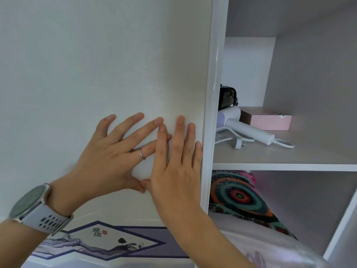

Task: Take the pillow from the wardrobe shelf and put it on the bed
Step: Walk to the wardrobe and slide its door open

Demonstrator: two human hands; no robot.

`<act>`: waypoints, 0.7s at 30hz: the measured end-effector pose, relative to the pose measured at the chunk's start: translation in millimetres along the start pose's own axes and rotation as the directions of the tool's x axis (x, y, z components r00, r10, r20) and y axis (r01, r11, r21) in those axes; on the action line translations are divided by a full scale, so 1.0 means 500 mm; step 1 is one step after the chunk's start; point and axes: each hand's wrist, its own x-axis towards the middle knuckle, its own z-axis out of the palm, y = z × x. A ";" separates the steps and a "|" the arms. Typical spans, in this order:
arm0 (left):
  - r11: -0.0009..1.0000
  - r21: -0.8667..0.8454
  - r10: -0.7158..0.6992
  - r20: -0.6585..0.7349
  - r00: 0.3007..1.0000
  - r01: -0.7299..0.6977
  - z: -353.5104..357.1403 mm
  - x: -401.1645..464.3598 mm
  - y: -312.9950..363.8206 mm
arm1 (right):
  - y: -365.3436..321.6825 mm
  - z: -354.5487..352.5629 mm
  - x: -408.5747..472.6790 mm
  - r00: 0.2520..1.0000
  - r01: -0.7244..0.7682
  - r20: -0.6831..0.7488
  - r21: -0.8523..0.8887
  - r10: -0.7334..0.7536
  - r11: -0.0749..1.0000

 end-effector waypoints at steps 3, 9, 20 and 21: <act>1.000 0.019 0.001 -0.016 1.000 0.000 0.005 -0.023 -0.023 | -0.026 0.013 0.000 1.000 0.024 -0.008 0.005 -0.024 1.000; 0.999 0.052 -0.004 -0.020 1.000 0.005 0.016 -0.067 -0.069 | -0.079 0.036 0.002 0.999 0.045 -0.016 0.020 -0.044 0.999; 0.997 0.080 -0.019 -0.021 1.000 0.020 0.027 -0.136 -0.139 | -0.164 0.067 0.007 0.997 0.071 -0.030 0.060 -0.070 0.996; 0.997 0.080 -0.020 -0.020 1.000 0.021 0.027 -0.141 -0.145 | -0.170 0.069 0.008 0.997 0.076 -0.027 0.066 -0.074 0.995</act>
